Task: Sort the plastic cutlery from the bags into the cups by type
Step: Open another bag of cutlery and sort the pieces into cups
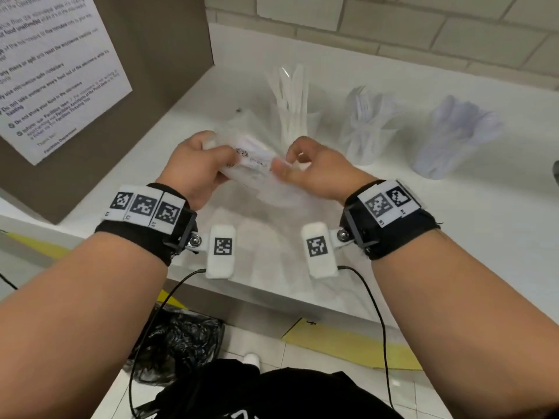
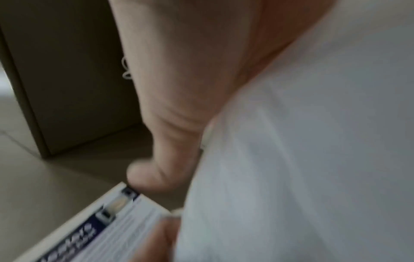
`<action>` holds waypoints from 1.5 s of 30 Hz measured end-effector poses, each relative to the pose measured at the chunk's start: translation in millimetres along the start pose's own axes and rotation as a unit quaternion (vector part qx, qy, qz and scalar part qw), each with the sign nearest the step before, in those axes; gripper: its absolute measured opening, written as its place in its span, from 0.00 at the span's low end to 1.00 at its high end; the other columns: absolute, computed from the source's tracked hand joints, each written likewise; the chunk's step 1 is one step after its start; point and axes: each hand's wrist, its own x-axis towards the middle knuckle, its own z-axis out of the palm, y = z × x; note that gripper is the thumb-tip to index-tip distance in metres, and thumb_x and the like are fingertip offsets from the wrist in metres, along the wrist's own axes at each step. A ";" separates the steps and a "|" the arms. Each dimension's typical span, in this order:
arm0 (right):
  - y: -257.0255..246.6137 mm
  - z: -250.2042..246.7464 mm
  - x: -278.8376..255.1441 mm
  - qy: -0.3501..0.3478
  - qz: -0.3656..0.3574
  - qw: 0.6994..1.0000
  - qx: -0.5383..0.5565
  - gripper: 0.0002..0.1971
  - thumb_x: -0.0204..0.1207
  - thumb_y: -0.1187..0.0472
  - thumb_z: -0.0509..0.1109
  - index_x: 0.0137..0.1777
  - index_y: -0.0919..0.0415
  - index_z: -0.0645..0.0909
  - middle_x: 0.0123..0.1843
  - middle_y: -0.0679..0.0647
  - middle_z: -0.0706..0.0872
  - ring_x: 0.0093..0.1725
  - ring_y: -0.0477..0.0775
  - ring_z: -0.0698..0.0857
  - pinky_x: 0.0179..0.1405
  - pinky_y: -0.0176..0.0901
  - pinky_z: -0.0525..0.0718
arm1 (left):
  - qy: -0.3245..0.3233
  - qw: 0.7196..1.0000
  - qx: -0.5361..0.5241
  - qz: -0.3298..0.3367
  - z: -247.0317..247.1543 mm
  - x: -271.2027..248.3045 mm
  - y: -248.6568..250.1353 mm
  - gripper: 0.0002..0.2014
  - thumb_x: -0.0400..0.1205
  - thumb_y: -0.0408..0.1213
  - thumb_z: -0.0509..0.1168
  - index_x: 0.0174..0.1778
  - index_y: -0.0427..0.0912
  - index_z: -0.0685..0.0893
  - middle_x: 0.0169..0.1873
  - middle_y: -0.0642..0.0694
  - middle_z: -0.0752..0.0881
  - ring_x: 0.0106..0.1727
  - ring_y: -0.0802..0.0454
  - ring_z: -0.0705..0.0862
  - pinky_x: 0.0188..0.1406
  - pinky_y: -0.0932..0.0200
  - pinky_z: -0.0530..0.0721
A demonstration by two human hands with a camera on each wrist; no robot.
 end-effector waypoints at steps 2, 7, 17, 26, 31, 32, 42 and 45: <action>-1.9 -11.4 2.4 0.049 0.015 0.997 0.049 0.27 0.81 0.34 0.50 0.47 0.55 0.81 0.59 0.52 0.82 0.61 0.53 0.79 0.58 0.43 0.68 | -0.057 0.998 -0.028 0.021 -8.1 -1.4 -6.2 0.20 0.76 0.15 0.62 0.28 0.46 0.76 0.33 0.46 0.86 0.39 0.49 0.87 0.38 0.59 0.86; 16.4 -9.1 9.1 0.008 0.110 0.991 -0.076 0.29 0.77 0.49 0.70 0.73 0.59 0.66 0.59 0.53 0.75 0.52 0.53 0.77 0.44 0.40 0.75 | -0.085 0.993 0.075 0.039 -25.5 -1.4 -16.8 0.16 0.66 0.21 0.67 0.33 0.48 0.72 0.32 0.51 0.81 0.35 0.54 0.82 0.38 0.59 0.81; -9.8 -17.4 11.4 0.137 -0.045 0.975 -0.169 0.13 0.82 0.62 0.64 0.64 0.60 0.80 0.54 0.57 0.86 0.54 0.59 0.84 0.47 0.38 0.75 | -0.117 0.972 0.171 0.110 -18.4 -4.9 13.2 0.37 0.69 0.39 0.74 0.75 0.46 0.69 0.63 0.52 0.82 0.65 0.58 0.80 0.61 0.64 0.80; -34.0 -23.5 -10.7 0.106 -0.138 0.980 -0.096 0.21 0.68 0.42 0.76 0.58 0.50 0.82 0.49 0.43 0.83 0.47 0.47 0.82 0.54 0.47 0.83 | -0.030 0.975 0.130 0.178 3.9 -14.2 30.9 0.14 0.75 0.49 0.69 0.55 0.52 0.79 0.39 0.46 0.79 0.44 0.52 0.79 0.56 0.49 0.78; -53.7 -10.8 -8.7 0.165 -0.180 0.966 -0.088 0.07 0.76 0.48 0.70 0.50 0.46 0.86 0.40 0.42 0.84 0.44 0.48 0.83 0.58 0.59 0.81 | -0.052 0.961 0.121 0.244 8.2 -21.8 37.7 0.10 0.74 0.34 0.73 0.43 0.55 0.83 0.44 0.51 0.83 0.43 0.52 0.79 0.52 0.57 0.79; -55.4 -10.2 -8.8 0.165 -0.179 0.965 -0.098 0.06 0.76 0.49 0.70 0.49 0.46 0.86 0.40 0.42 0.84 0.47 0.50 0.84 0.59 0.60 0.80 | -0.052 0.961 0.110 0.247 9.4 -23.6 40.2 0.08 0.73 0.37 0.75 0.40 0.55 0.85 0.43 0.49 0.85 0.44 0.46 0.79 0.51 0.56 0.78; -5.8 -44.0 -26.3 0.202 -0.065 0.963 -0.165 0.09 0.81 0.54 0.67 0.56 0.49 0.87 0.48 0.48 0.88 0.54 0.54 0.85 0.60 0.50 0.82 | 0.268 0.897 0.280 0.214 -13.9 -9.1 64.5 0.05 0.77 0.45 0.71 0.36 0.54 0.83 0.31 0.59 0.81 0.33 0.63 0.80 0.52 0.53 0.85; -2.1 -43.0 -25.0 0.191 -0.077 0.964 -0.171 0.18 0.82 0.68 0.60 0.66 0.52 0.83 0.64 0.52 0.86 0.63 0.55 0.82 0.54 0.25 0.71 | 0.220 0.814 0.472 0.259 17.6 -18.8 65.7 0.07 0.79 0.52 0.65 0.50 0.60 0.85 0.52 0.61 0.84 0.60 0.55 0.81 0.70 0.44 0.68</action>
